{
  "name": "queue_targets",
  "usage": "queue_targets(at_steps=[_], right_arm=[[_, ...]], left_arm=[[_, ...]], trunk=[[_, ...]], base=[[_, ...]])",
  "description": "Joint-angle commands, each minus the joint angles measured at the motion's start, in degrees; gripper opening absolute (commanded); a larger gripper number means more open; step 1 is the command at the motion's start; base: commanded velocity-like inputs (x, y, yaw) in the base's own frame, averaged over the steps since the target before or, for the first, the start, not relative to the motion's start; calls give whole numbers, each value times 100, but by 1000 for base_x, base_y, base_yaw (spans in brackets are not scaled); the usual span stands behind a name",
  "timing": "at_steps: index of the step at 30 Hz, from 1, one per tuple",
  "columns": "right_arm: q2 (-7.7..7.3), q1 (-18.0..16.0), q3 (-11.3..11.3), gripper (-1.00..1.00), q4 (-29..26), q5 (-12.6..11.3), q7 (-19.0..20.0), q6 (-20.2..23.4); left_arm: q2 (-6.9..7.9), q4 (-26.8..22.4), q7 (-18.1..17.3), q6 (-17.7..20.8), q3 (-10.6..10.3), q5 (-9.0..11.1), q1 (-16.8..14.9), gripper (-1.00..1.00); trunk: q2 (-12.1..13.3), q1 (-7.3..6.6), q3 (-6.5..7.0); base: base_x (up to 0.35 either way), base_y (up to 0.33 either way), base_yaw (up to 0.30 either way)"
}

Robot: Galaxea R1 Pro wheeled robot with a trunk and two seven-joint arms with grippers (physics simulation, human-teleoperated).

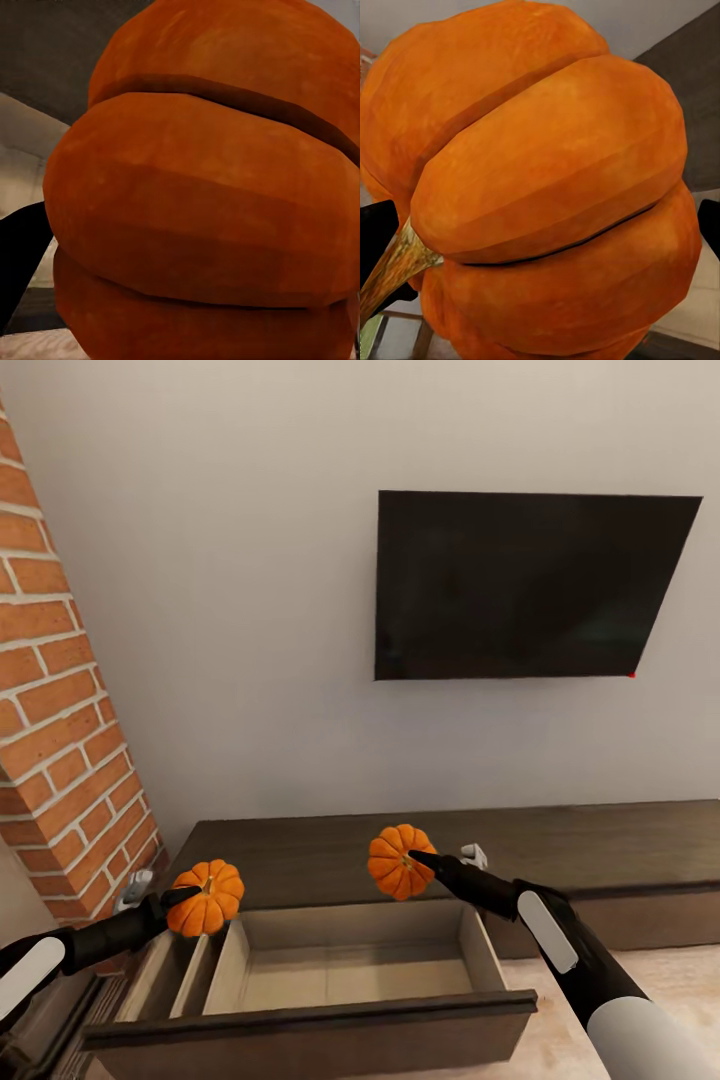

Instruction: Place each of the two pumpkins and all three candles from the living room inside a cabinet in the living room (use any cabinet), then make sure every cabinet is closed, and position the cauldron so it is next to a table in the living room.

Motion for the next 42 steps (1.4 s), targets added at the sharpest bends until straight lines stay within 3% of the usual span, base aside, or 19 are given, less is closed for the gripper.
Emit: queue_targets(at_steps=[1,25,33,34,35,37,42], right_arm=[[-5,-3,8,-100,-4,-44,-1,27],[-8,-3,8,-100,15,-44,6,17],[-5,-3,12,-100,14,-41,5,17],[-2,-3,14,-100,14,-39,3,15],[4,-3,18,-100,14,-35,-8,16],[69,-3,92,-100,14,46,-110,20],[471,-9,291,-100,11,404,-1057,52]], left_arm=[[5,4,5,13,-21,42,-9,-100],[0,4,10,10,-21,35,-9,-100],[-46,4,130,-36,-87,-95,-9,-100],[-66,-12,251,-34,-93,-208,-9,-100],[-141,-52,582,-26,-97,-439,-10,-100],[-335,-143,1201,-20,-85,-677,-15,-100],[-720,-506,2735,-35,-60,-858,-17,-100]], trunk=[[-3,0,-5],[-3,0,2],[-3,0,2],[-3,0,2],[-3,0,2],[-3,0,2],[-3,0,2]], base=[[0,156,177],[40,31,55],[86,-77,0],[8,-8,0],[4,-4,0],[2,-2,0],[0,0,0]])
